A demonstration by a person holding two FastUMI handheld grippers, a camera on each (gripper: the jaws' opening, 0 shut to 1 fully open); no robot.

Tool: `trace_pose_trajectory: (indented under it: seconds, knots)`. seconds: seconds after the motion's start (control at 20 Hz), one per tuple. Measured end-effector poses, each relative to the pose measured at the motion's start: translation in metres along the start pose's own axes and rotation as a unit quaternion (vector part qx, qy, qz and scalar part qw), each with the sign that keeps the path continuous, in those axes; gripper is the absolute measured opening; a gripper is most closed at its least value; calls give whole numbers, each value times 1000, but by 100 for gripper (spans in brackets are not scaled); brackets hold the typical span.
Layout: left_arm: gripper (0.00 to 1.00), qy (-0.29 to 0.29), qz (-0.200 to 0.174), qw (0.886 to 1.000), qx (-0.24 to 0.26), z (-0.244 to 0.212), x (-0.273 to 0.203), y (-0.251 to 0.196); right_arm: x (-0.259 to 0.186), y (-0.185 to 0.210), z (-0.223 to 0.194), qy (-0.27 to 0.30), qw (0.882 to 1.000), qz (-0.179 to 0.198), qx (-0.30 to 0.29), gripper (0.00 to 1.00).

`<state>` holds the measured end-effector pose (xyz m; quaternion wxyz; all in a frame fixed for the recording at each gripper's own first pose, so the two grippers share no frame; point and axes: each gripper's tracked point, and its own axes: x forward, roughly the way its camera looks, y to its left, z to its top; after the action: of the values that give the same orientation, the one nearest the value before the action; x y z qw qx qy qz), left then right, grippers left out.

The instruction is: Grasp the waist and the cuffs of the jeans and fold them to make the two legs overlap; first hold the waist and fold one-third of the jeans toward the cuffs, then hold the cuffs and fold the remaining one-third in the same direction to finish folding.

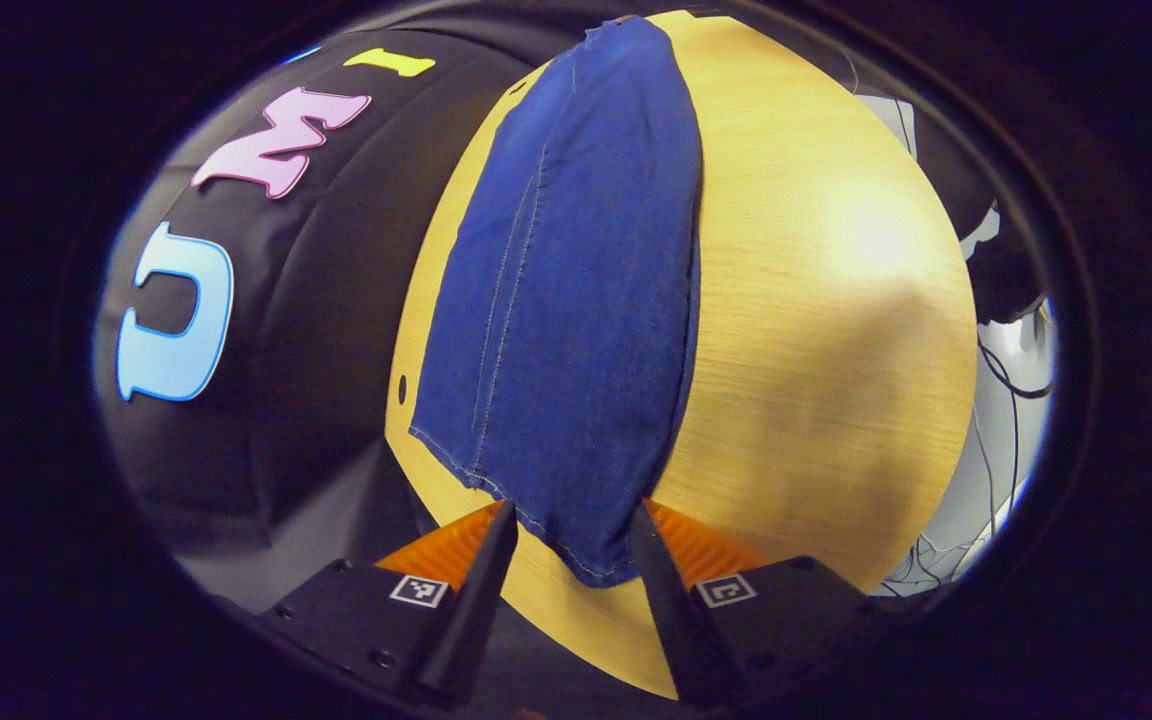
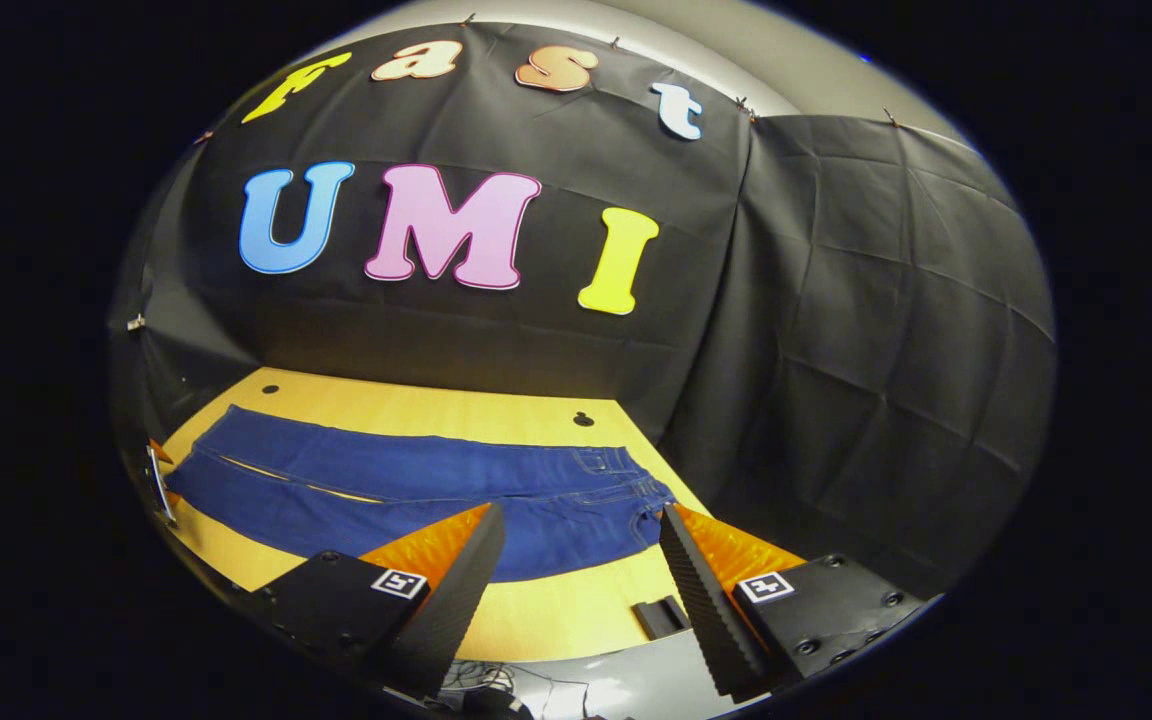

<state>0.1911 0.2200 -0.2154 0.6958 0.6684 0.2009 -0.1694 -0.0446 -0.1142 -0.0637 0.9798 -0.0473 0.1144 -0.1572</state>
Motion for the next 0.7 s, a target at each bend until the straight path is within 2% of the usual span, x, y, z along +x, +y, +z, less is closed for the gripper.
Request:
trace_pose_trajectory:
  seconds: [0.05, 0.15, 0.2, 0.25, 0.3, 0.4, 0.5, 0.7]
  knots:
    - [71, 8, -2, 1000, -15, 0, 6, 1, -1, -8, -3, -1, 1000, -8, -10, 96]
    - [51, 13, -22, 998, -54, 6, 12, -5, 1, -27, -15, 6, 999, -24, -32, 96]
    - [31, 13, -32, 997, -62, 8, 14, -8, 2, -36, -22, 11, 998, -34, -47, 96]
    - [20, 15, -34, 997, -66, 8, 15, -8, 6, -46, -30, 16, 997, -42, -60, 96]
    - [14, 15, -33, 997, -64, 10, 15, -8, 8, -56, -40, 25, 996, -49, -73, 96]
    - [10, 10, -36, 996, -80, 11, 15, -6, 17, -72, -64, 45, 993, -54, -96, 96]
    - [6, 10, -62, 991, -119, 10, 17, -6, 29, -81, -79, 56, 989, -49, -130, 96]
    - [6, 20, -102, 986, -131, 13, 15, -3, 66, -93, -94, 72, 977, -3, -202, 96]
